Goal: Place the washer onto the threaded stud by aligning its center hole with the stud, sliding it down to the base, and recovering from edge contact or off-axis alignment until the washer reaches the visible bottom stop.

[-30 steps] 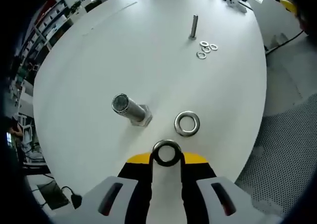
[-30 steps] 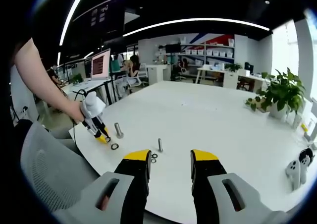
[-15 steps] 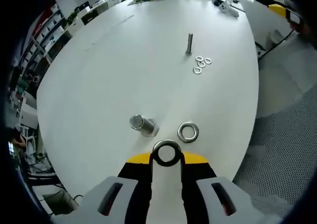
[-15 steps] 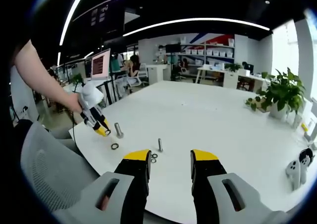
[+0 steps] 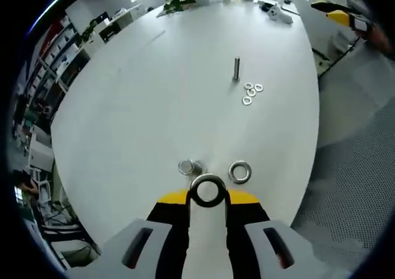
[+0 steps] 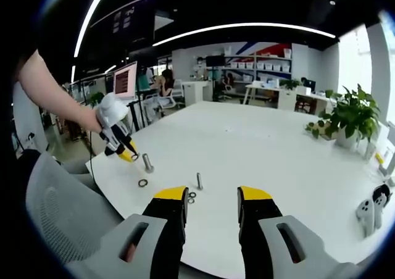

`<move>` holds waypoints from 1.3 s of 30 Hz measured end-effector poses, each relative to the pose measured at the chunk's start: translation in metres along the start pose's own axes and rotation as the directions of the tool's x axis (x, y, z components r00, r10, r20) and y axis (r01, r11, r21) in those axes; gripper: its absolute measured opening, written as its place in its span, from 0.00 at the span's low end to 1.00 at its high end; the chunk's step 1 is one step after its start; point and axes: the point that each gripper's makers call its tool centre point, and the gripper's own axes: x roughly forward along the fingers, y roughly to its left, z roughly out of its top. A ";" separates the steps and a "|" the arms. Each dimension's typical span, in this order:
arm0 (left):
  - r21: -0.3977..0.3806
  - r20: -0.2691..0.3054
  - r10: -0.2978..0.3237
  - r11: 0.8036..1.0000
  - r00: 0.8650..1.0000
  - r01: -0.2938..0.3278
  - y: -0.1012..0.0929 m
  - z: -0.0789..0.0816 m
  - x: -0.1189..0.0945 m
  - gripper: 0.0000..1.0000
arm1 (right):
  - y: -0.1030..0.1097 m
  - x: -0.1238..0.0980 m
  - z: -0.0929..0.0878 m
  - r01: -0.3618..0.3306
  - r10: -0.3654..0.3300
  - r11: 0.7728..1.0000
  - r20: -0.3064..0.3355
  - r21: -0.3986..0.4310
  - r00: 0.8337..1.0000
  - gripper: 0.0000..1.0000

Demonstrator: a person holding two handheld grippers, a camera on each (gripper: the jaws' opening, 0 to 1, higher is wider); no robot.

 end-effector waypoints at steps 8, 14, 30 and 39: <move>0.001 0.012 0.014 1.000 1.000 -0.014 0.012 0.015 0.004 0.19 | 0.000 0.000 0.000 0.001 -0.001 1.000 0.002 -0.001 1.000 0.34; -0.003 -0.005 0.018 1.000 1.000 -0.018 0.018 0.015 0.011 0.19 | -0.001 0.000 0.000 0.003 -0.003 1.000 0.003 0.000 1.000 0.34; 0.012 -0.030 0.018 1.000 0.999 -0.018 0.021 0.015 0.024 0.19 | -0.002 -0.001 0.000 0.009 -0.009 1.000 0.003 0.001 1.000 0.34; 0.024 -0.063 0.011 1.000 0.998 -0.009 0.019 0.010 0.040 0.19 | -0.003 -0.001 0.000 0.013 -0.013 1.000 0.002 0.002 1.000 0.34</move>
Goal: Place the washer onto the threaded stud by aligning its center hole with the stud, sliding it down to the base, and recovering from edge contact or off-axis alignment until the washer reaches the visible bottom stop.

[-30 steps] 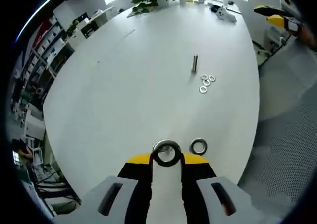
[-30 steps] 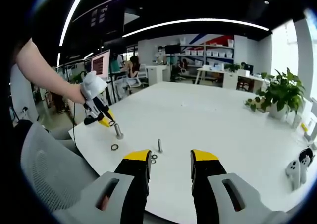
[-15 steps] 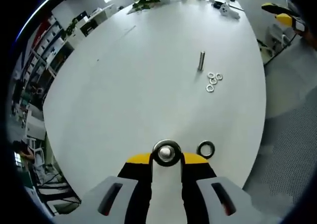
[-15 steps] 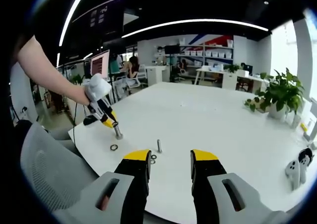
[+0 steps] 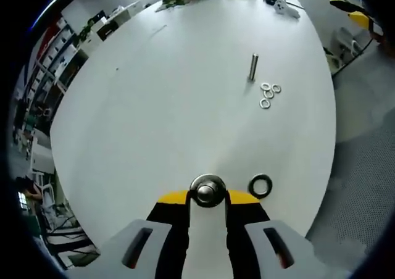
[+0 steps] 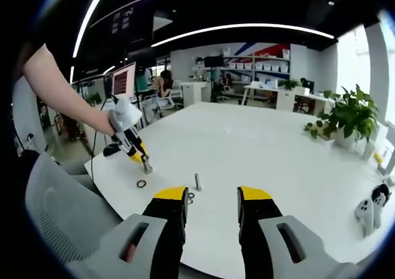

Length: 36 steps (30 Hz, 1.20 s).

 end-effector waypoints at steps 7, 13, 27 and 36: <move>-0.030 -0.027 -0.010 1.000 1.000 0.009 -0.002 -0.007 0.019 0.19 | -0.001 0.000 0.000 0.005 -0.005 1.000 0.000 0.002 1.000 0.34; -0.042 -0.046 -0.018 0.999 0.999 0.016 -0.001 -0.010 0.028 0.19 | -0.001 0.000 -0.001 0.008 -0.008 1.000 -0.003 0.001 1.000 0.34; -0.094 -0.051 -0.023 0.995 0.998 0.018 -0.003 -0.014 0.032 0.20 | -0.002 0.000 -0.001 0.008 -0.008 1.000 -0.004 0.001 1.000 0.34; -0.104 -0.059 -0.012 0.995 0.998 0.006 -0.005 -0.015 0.032 0.21 | -0.002 -0.001 -0.001 0.008 -0.008 1.000 -0.001 0.000 1.000 0.34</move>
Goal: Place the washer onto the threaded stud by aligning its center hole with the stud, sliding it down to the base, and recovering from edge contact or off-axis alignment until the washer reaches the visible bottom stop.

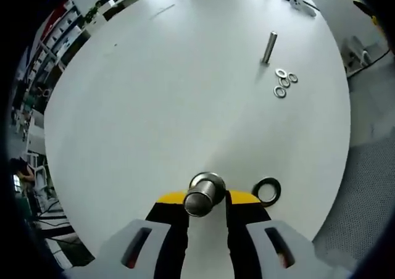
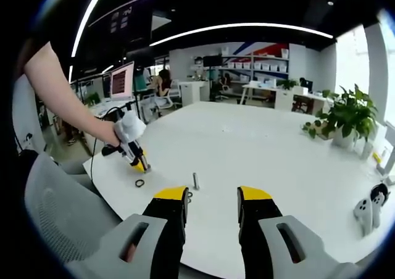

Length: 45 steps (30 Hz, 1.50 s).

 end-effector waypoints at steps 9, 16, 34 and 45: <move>-0.094 0.018 0.015 0.996 1.000 -0.013 0.001 -0.009 -0.010 0.23 | 0.001 0.000 0.001 -0.007 0.007 1.000 0.005 -0.002 1.000 0.34; -0.194 0.031 0.002 0.981 1.000 0.004 -0.007 -0.023 -0.010 0.24 | 0.002 0.000 0.001 -0.013 0.013 1.000 0.005 -0.004 1.000 0.34; -0.232 0.090 -0.032 0.971 0.995 0.052 -0.048 -0.014 -0.011 0.26 | 0.001 0.001 -0.001 -0.010 0.010 1.000 -0.005 -0.015 1.000 0.34; -0.184 0.064 -0.059 0.980 0.996 0.070 -0.066 -0.006 0.001 0.26 | 0.001 0.000 0.000 -0.010 0.010 1.000 0.001 -0.014 1.000 0.34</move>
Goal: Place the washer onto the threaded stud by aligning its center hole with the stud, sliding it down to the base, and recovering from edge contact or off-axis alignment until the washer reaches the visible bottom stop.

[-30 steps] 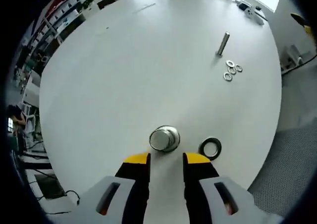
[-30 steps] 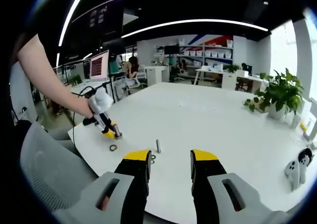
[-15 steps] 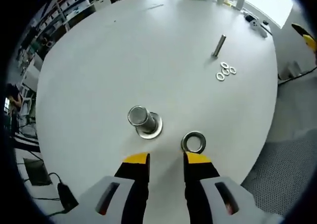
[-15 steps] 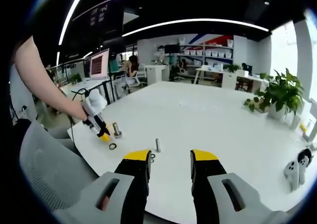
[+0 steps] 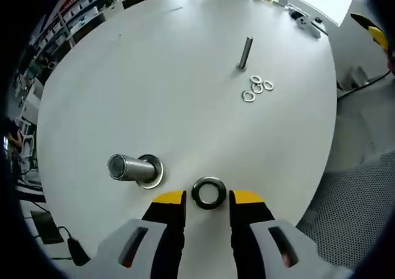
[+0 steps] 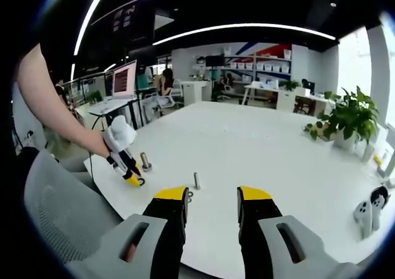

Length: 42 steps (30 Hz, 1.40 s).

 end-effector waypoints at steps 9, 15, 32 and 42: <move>0.045 -0.034 0.011 0.999 0.999 -0.010 0.000 -0.002 0.002 0.25 | 0.000 0.000 0.001 -0.001 0.001 1.000 0.004 0.000 1.000 0.34; 0.076 -0.070 0.014 0.997 0.997 -0.008 -0.003 -0.001 0.003 0.23 | 0.001 0.000 0.001 -0.002 0.002 1.000 0.005 -0.001 1.000 0.34; 0.065 -0.082 0.026 0.998 0.996 -0.020 -0.005 -0.003 0.000 0.19 | 0.000 -0.001 0.002 0.000 0.000 1.000 0.010 0.000 1.000 0.34; 0.045 -0.056 0.020 0.999 0.998 -0.017 -0.005 -0.004 0.001 0.19 | 0.002 0.000 0.001 -0.007 0.007 1.000 0.006 -0.005 1.000 0.33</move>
